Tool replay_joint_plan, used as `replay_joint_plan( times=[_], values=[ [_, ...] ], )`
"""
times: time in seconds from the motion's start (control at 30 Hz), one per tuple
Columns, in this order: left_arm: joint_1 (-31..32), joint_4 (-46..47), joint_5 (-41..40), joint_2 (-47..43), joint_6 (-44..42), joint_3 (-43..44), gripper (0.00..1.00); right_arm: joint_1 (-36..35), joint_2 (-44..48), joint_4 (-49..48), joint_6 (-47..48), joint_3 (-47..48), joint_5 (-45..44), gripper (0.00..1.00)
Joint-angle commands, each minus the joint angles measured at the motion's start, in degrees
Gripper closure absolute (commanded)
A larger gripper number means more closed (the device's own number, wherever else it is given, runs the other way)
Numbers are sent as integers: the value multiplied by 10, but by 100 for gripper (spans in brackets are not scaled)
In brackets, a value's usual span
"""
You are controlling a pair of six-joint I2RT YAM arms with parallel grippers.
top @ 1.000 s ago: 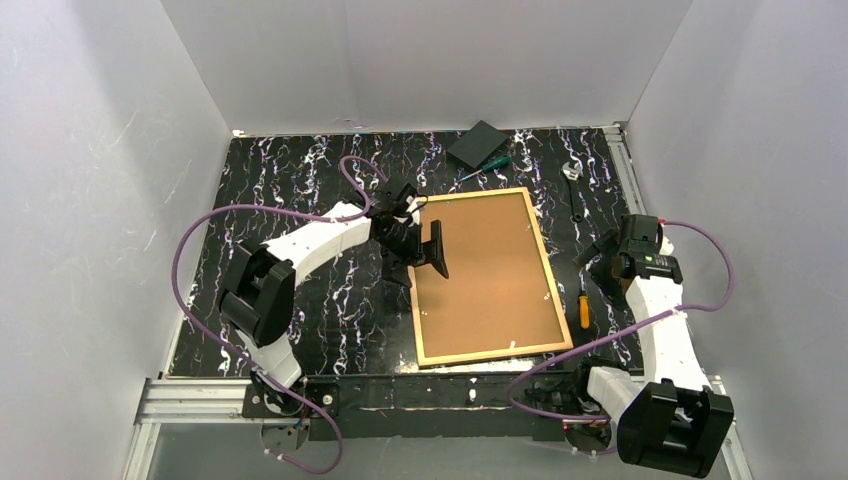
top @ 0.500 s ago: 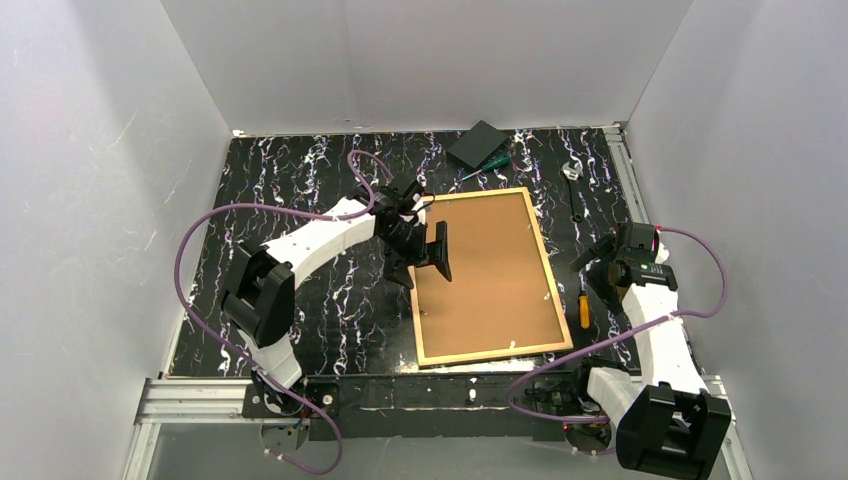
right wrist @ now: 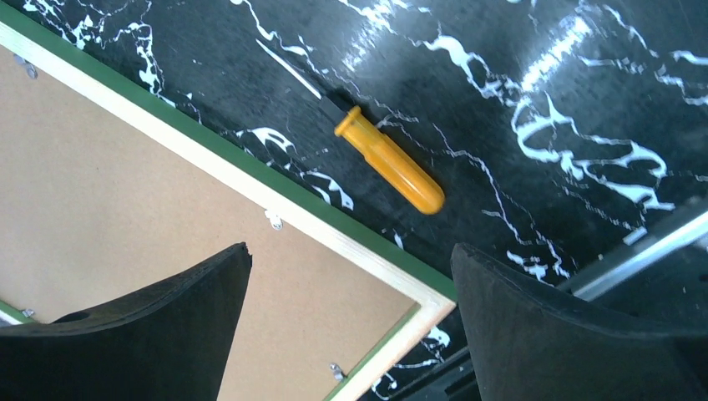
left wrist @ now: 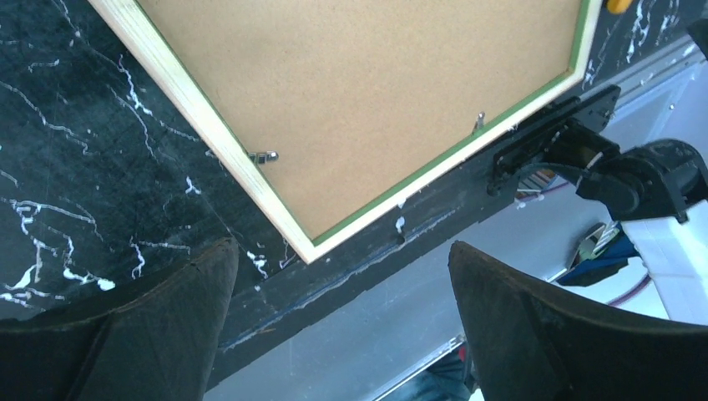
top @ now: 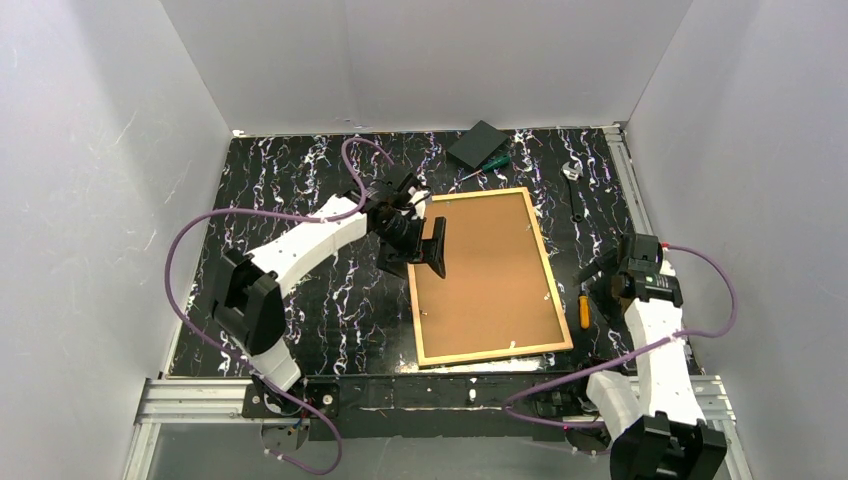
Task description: Take the photo out of the frame
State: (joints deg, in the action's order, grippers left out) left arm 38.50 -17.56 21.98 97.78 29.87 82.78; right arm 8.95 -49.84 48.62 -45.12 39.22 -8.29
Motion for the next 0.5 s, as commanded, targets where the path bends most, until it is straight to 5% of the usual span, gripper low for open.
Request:
replay_joint_plan(
  times=[0.0, 0.2, 0.47],
  values=[
    [3, -102, 23, -49, -19, 17, 2, 7, 55, 87, -38, 8, -19, 2],
    [6, -58, 130, -90, 30, -31, 2, 14, 51, 81, -36, -2, -41, 2],
    [22, -22, 152, -90, 51, -55, 2, 73, -48, -127, 55, -65, 44, 16]
  ],
)
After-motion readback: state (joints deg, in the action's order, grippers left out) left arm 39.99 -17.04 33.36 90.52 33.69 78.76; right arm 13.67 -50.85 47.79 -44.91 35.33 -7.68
